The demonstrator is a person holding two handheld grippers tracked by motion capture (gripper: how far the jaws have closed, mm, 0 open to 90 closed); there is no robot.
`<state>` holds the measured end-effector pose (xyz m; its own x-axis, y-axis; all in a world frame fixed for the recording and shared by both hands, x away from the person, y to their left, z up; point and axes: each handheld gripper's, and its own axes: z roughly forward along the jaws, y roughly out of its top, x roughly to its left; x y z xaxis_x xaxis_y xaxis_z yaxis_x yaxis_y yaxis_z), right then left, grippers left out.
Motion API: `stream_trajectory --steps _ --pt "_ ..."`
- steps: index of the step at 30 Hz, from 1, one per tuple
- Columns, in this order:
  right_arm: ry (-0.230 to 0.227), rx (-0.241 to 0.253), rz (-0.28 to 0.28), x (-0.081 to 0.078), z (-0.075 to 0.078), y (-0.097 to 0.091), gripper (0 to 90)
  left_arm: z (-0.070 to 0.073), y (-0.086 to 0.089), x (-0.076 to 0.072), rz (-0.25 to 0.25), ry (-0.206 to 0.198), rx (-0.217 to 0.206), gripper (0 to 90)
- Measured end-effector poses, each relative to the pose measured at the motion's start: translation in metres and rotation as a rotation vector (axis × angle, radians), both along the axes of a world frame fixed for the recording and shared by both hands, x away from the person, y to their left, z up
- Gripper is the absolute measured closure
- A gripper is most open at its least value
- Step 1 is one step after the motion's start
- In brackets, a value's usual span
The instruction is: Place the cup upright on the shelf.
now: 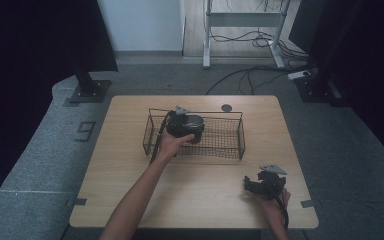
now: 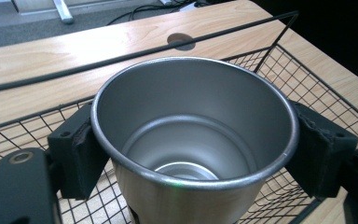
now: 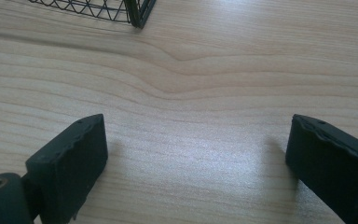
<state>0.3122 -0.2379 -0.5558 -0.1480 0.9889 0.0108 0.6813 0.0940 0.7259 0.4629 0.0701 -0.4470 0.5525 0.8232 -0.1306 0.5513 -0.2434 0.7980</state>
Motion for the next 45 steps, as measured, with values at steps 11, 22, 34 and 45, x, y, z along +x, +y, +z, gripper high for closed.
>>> stream_trajectory --steps 11,22,34,45 --pt "-0.001 0.001 0.000 0.000 0.000 0.000 5.3 -0.014 0.001 0.009 0.017 0.034 0.013 16.9" --pt "0.000 0.000 0.000 0.000 0.000 0.000 5.3 -0.030 -0.002 0.018 0.031 0.077 0.045 16.8" --pt "0.000 0.000 0.000 0.000 0.000 0.000 5.3 -0.036 -0.002 0.020 0.048 0.100 0.068 16.5" --pt "0.000 0.000 0.000 0.000 0.000 0.000 5.3 -0.036 -0.003 0.022 0.043 0.143 0.104 15.2"
